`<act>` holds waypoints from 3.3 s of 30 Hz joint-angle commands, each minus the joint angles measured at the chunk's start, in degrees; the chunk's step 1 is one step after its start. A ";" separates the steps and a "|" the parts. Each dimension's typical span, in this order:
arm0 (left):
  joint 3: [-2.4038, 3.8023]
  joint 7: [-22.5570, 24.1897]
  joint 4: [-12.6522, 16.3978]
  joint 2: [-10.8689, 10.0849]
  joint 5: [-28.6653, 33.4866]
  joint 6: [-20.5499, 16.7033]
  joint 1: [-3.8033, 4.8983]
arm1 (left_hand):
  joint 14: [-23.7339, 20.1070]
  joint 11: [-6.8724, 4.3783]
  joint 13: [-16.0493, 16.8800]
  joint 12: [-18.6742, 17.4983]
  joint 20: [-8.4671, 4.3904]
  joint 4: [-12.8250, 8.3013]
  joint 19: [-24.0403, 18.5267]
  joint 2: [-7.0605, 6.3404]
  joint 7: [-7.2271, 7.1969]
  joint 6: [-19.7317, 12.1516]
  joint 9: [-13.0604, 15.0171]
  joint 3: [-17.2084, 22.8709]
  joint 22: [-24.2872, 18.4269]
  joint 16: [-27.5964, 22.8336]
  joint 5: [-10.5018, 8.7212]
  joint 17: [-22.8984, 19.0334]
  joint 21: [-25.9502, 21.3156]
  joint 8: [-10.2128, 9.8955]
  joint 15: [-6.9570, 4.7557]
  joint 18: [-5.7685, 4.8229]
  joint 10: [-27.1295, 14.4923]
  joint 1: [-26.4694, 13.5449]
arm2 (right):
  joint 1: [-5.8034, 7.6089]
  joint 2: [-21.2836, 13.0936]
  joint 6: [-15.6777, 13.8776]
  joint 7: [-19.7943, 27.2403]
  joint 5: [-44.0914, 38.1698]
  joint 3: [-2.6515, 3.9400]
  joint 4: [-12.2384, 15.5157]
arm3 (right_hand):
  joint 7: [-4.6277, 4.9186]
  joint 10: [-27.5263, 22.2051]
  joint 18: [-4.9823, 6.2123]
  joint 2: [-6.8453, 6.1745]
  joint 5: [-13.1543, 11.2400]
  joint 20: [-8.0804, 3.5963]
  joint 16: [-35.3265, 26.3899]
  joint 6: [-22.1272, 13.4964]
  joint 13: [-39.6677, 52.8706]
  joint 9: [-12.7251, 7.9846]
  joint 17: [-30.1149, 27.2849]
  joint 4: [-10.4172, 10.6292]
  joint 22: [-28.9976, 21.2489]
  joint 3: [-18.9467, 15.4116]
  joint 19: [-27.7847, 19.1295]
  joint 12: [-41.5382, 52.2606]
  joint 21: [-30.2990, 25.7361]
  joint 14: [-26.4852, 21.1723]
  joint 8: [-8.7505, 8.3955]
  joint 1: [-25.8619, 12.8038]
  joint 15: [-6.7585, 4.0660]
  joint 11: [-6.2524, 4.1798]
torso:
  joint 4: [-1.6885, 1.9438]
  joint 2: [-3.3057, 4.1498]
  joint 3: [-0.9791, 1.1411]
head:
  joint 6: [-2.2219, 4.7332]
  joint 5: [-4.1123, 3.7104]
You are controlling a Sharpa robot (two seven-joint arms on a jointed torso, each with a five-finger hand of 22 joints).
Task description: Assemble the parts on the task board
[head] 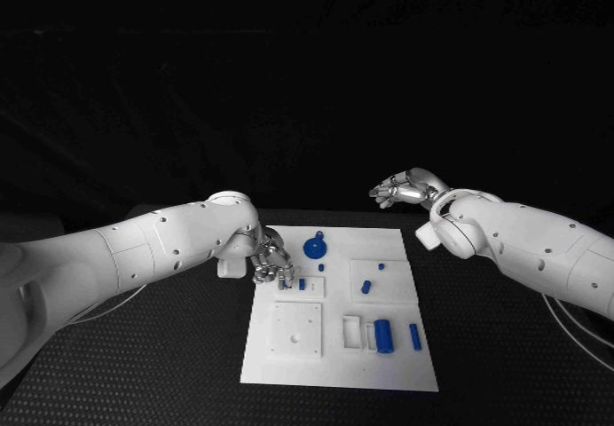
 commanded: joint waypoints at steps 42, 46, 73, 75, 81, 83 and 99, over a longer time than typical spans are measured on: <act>-1.52 0.63 -6.26 4.50 -7.23 3.19 -0.54 | 0.06 -0.78 0.11 0.80 -3.69 -2.25 -0.12 -0.05 -2.11 2.19 1.88 2.54 1.15 0.49 2.18 0.20 0.64 1.34 -0.21 0.73 -0.02 0.28 | 0.00 0.48 0.60 0.36 -0.05 0.01 -0.15 | 1.25 0.19 0.75 0.48 0.18 0.23 -0.35 -0.37 -0.05 -0.11 0.12 -0.34 0.19 0.08 0.07 -0.38 -0.34 0.34 0.41 0.09 0.25 0.16 | 0.10 -0.01 -0.10 | -0.23 -0.12; -1.53 0.78 -6.24 4.54 -7.24 2.45 -0.65 | 0.06 -0.78 0.11 0.82 -3.68 -2.22 -0.11 -0.04 -2.11 2.20 1.99 2.52 1.15 0.50 2.26 0.21 0.66 1.39 -0.20 0.72 -0.02 0.23 | 0.00 0.53 0.59 0.38 -0.05 0.01 -0.17 | 1.25 0.19 0.75 0.49 0.18 0.23 -0.35 -0.38 -0.05 -0.11 0.12 -0.33 0.21 0.08 0.07 -0.38 -0.35 0.34 0.42 0.08 0.25 0.16 | 0.09 0.01 -0.10 | -0.21 -0.14; -1.50 1.66 -5.78 4.65 -7.13 0.88 -0.81 | 0.13 -0.83 0.13 0.91 -3.65 -2.23 -0.07 0.09 -2.16 2.22 2.44 2.43 1.12 0.57 2.50 0.23 0.72 1.60 -0.22 0.73 -0.04 0.00 | 0.00 0.73 0.64 0.42 -0.05 0.01 -0.33 | 1.26 0.18 0.77 0.50 0.18 0.24 -0.38 -0.39 -0.06 -0.13 0.14 -0.34 0.28 0.08 0.09 -0.39 -0.43 0.34 0.43 0.08 0.25 0.16 | 0.07 -0.02 -0.10 | -0.15 -0.21; -1.50 1.70 -5.76 4.66 -7.13 0.93 -0.82 | 0.14 -0.83 0.13 0.91 -3.65 -2.23 -0.07 0.08 -2.17 2.21 2.46 2.43 1.12 0.57 2.51 0.24 0.73 1.60 -0.22 0.73 -0.04 0.00 | 0.00 0.75 0.67 0.41 -0.05 0.01 -0.34 | 1.26 0.18 0.77 0.50 0.18 0.24 -0.38 -0.39 -0.06 -0.13 0.14 -0.34 0.28 0.08 0.09 -0.39 -0.44 0.34 0.43 0.08 0.25 0.16 | 0.06 0.00 -0.11 | -0.10 -0.23; -1.49 1.76 -5.37 4.54 -6.69 0.70 -0.82 | 0.14 -0.84 0.13 0.92 -3.65 -2.23 -0.06 0.08 -2.18 2.21 2.50 2.44 1.12 0.58 2.52 0.24 0.73 1.61 -0.22 0.73 -0.04 0.00 | 0.00 0.72 0.60 0.41 -0.05 0.01 -0.37 | 1.26 0.18 0.77 0.50 0.19 0.25 -0.38 -0.39 -0.06 -0.14 0.14 -0.34 0.29 0.08 0.10 -0.39 -0.45 0.34 0.43 0.08 0.25 0.16 | 0.07 0.00 -0.12 | -0.13 -0.24; -1.49 1.80 -5.41 4.54 -6.76 0.84 -0.82 | 0.14 -0.84 0.13 0.92 -3.65 -2.24 -0.06 0.08 -2.18 2.20 2.52 2.45 1.12 0.58 2.53 0.24 0.74 1.62 -0.22 0.74 -0.05 0.01 | 0.00 0.77 0.64 0.42 -0.05 0.01 -0.35 | 1.26 0.18 0.77 0.50 0.19 0.25 -0.38 -0.39 -0.06 -0.14 0.14 -0.34 0.30 0.08 0.10 -0.39 -0.46 0.34 0.43 0.08 0.25 0.16 | 0.08 -0.02 -0.13 | -0.09 -0.26; -1.49 1.92 -5.45 4.55 -7.22 0.43 -0.82 | 0.16 -0.86 0.13 0.94 -3.65 -2.23 -0.05 0.07 -2.20 2.16 2.67 2.47 1.11 0.59 2.55 0.24 0.76 1.66 -0.23 0.75 -0.06 0.02 | 0.00 0.75 0.67 0.42 -0.05 0.01 -0.37 | 1.26 0.17 0.78 0.50 0.19 0.26 -0.40 -0.40 -0.06 -0.15 0.16 -0.35 0.35 0.08 0.11 -0.39 -0.52 0.34 0.44 0.08 0.26 0.16 | 0.07 0.00 -0.11 | 0.01 -0.22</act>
